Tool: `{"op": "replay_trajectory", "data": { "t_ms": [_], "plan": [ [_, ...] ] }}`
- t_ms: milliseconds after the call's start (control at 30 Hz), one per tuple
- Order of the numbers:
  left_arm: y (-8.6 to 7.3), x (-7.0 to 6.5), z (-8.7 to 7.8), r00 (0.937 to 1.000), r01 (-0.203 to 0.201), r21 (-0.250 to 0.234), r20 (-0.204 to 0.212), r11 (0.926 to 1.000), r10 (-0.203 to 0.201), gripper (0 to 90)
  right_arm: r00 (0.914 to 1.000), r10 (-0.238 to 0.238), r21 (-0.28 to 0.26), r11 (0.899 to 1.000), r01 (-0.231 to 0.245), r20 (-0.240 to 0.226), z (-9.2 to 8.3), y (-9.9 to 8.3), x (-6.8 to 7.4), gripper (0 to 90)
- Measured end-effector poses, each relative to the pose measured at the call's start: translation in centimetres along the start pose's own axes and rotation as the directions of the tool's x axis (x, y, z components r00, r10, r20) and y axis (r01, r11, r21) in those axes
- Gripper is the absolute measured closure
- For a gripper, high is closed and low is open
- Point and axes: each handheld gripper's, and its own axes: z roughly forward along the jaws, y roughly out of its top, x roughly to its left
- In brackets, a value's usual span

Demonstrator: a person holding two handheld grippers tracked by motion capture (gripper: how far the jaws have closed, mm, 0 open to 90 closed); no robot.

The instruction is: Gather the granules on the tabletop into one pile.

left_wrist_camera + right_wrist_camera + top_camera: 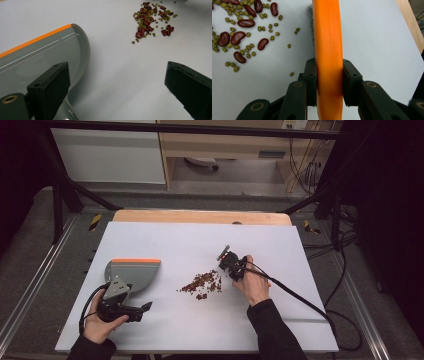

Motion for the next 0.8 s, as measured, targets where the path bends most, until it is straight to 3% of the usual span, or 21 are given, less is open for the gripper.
{"op": "replay_trajectory", "data": {
  "t_ms": [200,367,533,633,800],
  "plan": [
    [0.0,-0.1,0.2,1.0000,-0.001,0.005,0.001,1.0000,0.001,5.9,0.9988,0.045,0.001,0.999,-0.045,-0.020,-0.5,-0.1,1.1,70.4],
    [0.0,-0.2,0.2,1.0000,-0.003,0.006,0.003,1.0000,0.003,5.9,0.9988,0.041,0.014,0.999,-0.040,-0.029,-0.7,0.3,1.7,70.7],
    [0.0,-0.2,0.3,1.0000,-0.004,0.009,0.004,0.9999,0.004,6.0,0.9993,0.007,0.012,1.000,-0.006,-0.038,-0.6,0.6,1.5,70.8],
    [0.0,-0.2,0.2,1.0000,-0.004,0.005,0.005,1.0000,0.004,5.9,0.9999,-0.016,0.032,0.999,0.016,-0.001,-0.5,1.2,1.4,70.9],
    [-0.1,-0.1,0.2,1.0000,-0.001,0.003,0.004,1.0000,0.001,6.0,0.9985,-0.048,0.053,0.997,0.050,-0.027,-0.3,1.9,2.3,70.9]
  ]
}}
